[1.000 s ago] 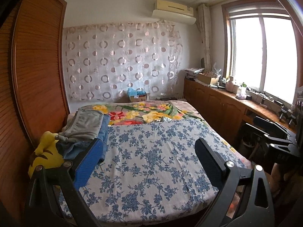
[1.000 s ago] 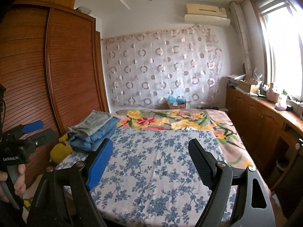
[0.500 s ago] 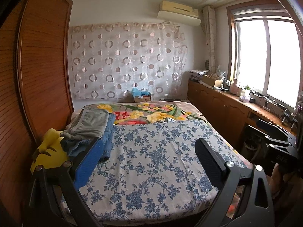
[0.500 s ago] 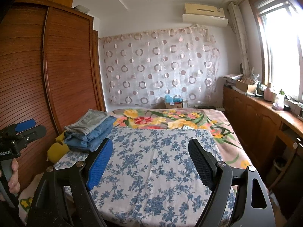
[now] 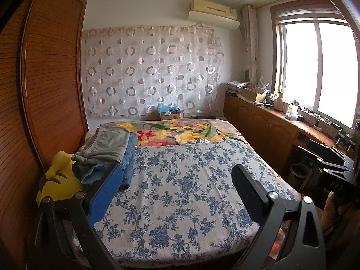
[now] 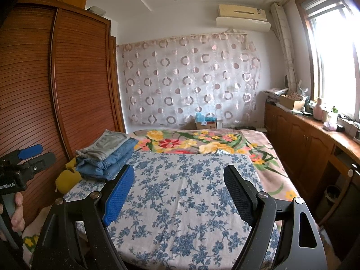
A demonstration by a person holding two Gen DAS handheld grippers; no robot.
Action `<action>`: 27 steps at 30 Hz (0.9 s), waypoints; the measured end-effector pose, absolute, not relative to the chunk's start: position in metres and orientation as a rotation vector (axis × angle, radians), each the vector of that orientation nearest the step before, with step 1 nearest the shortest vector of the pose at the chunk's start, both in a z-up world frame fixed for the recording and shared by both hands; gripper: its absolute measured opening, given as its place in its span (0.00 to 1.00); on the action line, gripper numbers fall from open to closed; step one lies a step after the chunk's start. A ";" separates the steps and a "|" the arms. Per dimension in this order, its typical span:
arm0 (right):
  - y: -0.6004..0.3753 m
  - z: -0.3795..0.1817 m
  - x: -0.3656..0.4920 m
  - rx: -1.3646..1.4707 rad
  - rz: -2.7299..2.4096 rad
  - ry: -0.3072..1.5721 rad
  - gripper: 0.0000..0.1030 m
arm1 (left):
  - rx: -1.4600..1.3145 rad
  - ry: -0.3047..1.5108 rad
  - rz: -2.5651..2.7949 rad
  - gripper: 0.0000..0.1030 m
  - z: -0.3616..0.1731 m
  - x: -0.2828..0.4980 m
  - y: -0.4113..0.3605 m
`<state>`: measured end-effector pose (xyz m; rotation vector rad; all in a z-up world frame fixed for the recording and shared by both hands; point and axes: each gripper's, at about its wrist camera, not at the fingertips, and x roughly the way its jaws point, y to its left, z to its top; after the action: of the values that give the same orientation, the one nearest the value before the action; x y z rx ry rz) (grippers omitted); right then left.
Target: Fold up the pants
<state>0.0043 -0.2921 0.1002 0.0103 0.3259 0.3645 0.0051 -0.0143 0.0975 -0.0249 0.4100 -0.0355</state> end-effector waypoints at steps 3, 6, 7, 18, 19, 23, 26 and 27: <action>-0.292 0.100 0.004 0.009 0.364 0.326 0.81 | -0.025 0.410 -0.035 0.95 0.098 0.005 -0.014; -0.292 0.101 0.005 0.011 0.367 0.326 0.81 | -0.025 0.411 -0.036 0.95 0.098 0.005 -0.014; -0.292 0.100 0.005 0.010 0.367 0.325 0.81 | -0.025 0.412 -0.036 0.95 0.098 0.005 -0.015; -0.294 0.099 0.005 0.009 0.367 0.324 0.81 | -0.025 0.410 -0.035 0.95 0.097 0.005 -0.015; -0.293 0.099 0.005 0.009 0.366 0.323 0.81 | -0.025 0.411 -0.036 0.95 0.097 0.005 -0.015; -0.294 0.099 0.005 0.008 0.366 0.323 0.81 | -0.025 0.411 -0.036 0.95 0.097 0.005 -0.015; -0.293 0.099 0.005 0.011 0.368 0.323 0.81 | -0.024 0.410 -0.036 0.95 0.097 0.005 -0.015; -0.293 0.099 0.004 0.009 0.365 0.322 0.81 | -0.024 0.411 -0.037 0.95 0.097 0.005 -0.015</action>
<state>0.0043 -0.2926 0.0987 0.0090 0.3224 0.3652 0.0051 -0.0152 0.0974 -0.0240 0.4107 -0.0369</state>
